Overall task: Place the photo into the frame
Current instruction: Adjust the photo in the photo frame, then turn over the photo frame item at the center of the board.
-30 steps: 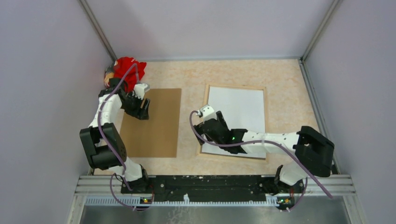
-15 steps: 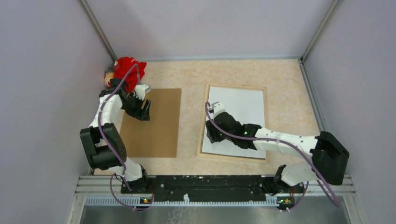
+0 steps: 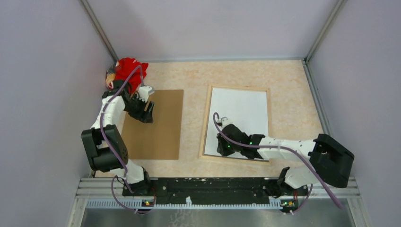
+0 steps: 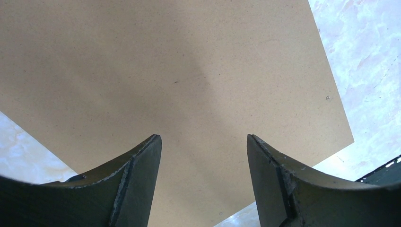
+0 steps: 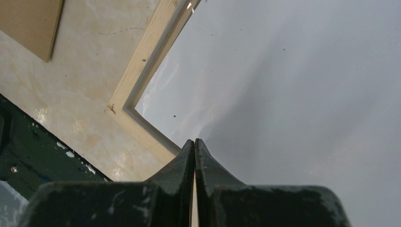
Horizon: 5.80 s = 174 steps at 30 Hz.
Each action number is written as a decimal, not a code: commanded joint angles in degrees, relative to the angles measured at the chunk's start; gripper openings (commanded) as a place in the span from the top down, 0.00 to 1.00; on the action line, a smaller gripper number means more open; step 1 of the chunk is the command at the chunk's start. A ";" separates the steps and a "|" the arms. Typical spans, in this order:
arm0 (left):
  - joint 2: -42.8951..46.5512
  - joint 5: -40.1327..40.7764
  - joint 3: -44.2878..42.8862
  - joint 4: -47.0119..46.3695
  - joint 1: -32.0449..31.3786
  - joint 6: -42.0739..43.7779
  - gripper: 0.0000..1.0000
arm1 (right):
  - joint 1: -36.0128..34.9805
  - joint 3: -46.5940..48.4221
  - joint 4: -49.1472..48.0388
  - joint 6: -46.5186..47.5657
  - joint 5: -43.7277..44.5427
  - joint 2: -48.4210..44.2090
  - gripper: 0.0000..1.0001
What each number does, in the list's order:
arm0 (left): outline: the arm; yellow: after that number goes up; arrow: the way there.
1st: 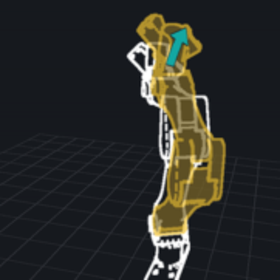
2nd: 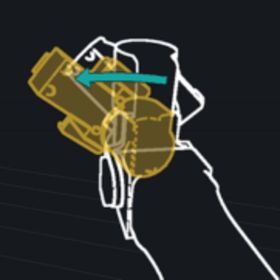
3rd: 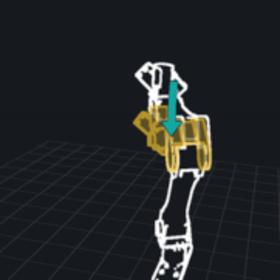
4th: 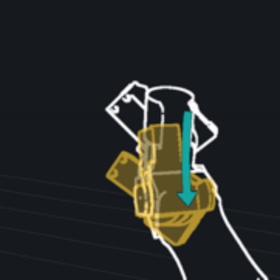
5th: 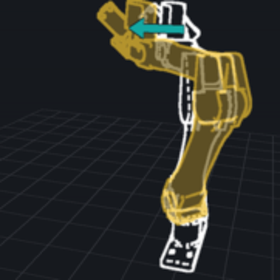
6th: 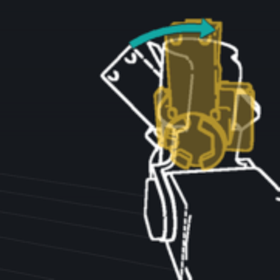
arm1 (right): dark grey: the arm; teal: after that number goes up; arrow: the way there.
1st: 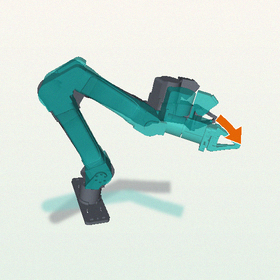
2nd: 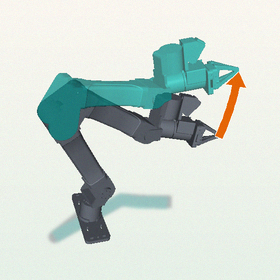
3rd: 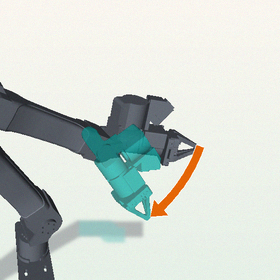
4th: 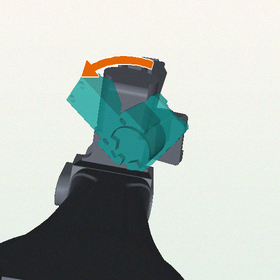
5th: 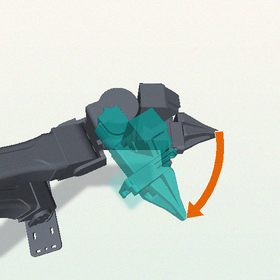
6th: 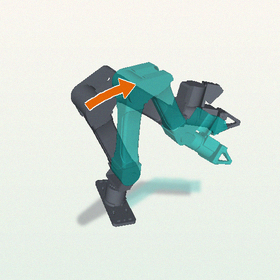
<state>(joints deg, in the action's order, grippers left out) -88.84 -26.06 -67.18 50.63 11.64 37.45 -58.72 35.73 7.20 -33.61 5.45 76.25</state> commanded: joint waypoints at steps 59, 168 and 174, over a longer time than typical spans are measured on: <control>0.15 0.23 -1.45 0.22 -0.20 0.00 0.27 | 2.30 0.73 -6.85 -3.95 -6.31 0.98 1.00; -18.05 -5.68 3.28 -3.93 7.05 3.82 0.41 | 8.42 36.39 -50.98 -36.71 -27.87 39.40 0.50; -15.03 -4.79 -3.45 -2.09 5.68 3.11 0.32 | 9.42 35.20 -31.57 -27.56 -22.80 30.44 0.94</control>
<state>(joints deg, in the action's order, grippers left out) -104.86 -25.58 -68.10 35.14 20.05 43.09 -49.04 69.25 -33.52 -70.22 -22.70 113.99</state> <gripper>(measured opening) 0.642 0.220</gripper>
